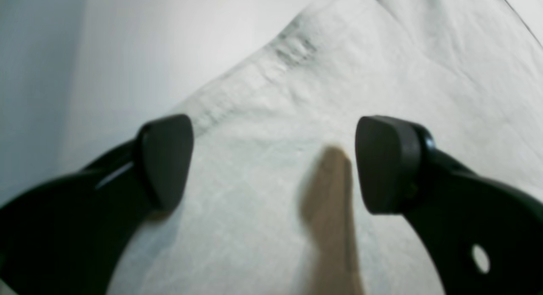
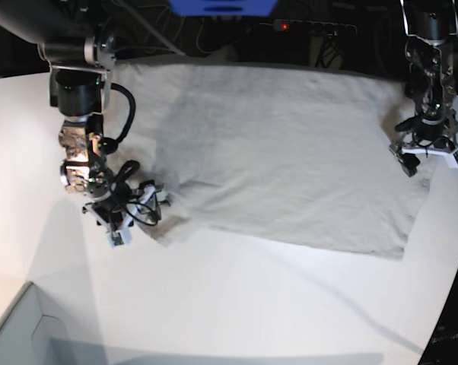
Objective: Layout the t-shirt on the table in an organized manner, then fold the t-shirt properly
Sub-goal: 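Grasp the shirt hem corner with the right gripper and drag it outward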
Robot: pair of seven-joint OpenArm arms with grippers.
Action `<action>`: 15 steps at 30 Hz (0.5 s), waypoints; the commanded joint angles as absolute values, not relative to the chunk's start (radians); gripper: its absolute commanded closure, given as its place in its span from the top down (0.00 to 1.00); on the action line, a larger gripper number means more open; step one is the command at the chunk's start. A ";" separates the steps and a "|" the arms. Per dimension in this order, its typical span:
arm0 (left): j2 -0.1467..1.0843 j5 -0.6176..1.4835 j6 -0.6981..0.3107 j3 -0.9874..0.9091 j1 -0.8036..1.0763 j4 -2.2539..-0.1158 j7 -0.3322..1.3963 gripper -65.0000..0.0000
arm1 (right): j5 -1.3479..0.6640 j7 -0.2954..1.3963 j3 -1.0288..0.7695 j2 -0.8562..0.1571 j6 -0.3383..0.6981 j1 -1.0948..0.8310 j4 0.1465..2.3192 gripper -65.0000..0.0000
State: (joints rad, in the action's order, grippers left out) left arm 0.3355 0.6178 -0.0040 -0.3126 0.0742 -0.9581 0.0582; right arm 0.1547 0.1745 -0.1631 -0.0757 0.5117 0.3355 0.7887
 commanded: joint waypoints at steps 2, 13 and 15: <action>0.344 0.628 -0.004 -0.315 0.076 -0.963 0.087 0.89 | 0.147 0.157 -0.163 -0.085 0.526 0.381 0.750 0.60; 0.344 0.628 -0.004 -0.312 0.079 -0.964 0.087 0.89 | 0.148 0.160 -0.154 -0.085 0.527 0.483 0.722 0.00; 0.344 0.628 -0.004 -0.312 0.079 -0.964 0.087 0.89 | 0.150 0.157 -0.099 -0.111 0.527 0.529 0.696 0.00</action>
